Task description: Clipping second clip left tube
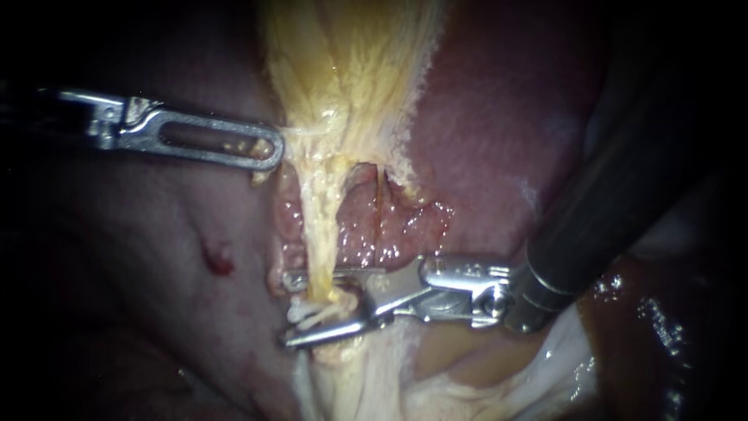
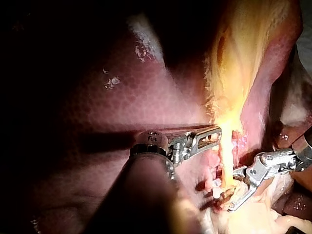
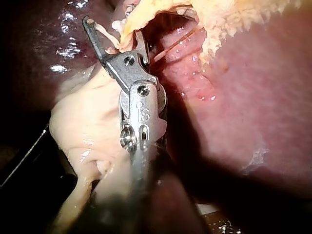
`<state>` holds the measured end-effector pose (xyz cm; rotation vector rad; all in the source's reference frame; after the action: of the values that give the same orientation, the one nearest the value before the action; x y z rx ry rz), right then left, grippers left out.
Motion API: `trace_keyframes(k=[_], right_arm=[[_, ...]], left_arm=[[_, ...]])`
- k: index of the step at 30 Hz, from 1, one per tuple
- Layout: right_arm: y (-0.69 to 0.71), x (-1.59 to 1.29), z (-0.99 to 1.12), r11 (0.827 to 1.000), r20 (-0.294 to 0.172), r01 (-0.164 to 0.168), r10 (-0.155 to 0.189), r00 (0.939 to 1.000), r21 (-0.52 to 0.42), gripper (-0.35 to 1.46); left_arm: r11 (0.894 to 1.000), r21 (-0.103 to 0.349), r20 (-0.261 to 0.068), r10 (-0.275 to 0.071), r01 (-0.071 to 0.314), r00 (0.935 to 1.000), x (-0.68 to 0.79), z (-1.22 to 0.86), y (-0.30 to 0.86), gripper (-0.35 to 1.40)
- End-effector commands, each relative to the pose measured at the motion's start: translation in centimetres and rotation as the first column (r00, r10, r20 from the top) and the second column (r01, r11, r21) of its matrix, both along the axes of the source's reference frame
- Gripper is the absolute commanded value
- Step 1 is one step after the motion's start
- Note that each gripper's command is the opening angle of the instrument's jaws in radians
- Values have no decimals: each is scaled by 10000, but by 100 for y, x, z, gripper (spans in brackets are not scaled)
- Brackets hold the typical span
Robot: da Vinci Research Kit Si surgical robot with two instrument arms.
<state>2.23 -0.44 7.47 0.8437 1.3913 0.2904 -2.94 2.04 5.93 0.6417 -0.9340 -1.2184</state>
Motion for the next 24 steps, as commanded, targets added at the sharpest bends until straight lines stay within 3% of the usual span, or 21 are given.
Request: trace_keyframes(k=[1, 14, 24], right_arm=[[-1, 0, -4, 10000, -77, 73, -73, 9999, 14, 49], [-17, 9, -39, 9966, -956, 542, -481, 9943, 619, 49], [-11, 9, -45, 9936, -1249, 400, -267, 9918, 1053, 48]], left_arm=[[10000, -6, -11, -17, 17, 10000, 0, 0, 0, -35], [10000, -6, -10, -14, 14, 10000, 1, 1, 1, -35], [10000, -5, -9, -14, 14, 10000, 1, 1, 1, -35]])
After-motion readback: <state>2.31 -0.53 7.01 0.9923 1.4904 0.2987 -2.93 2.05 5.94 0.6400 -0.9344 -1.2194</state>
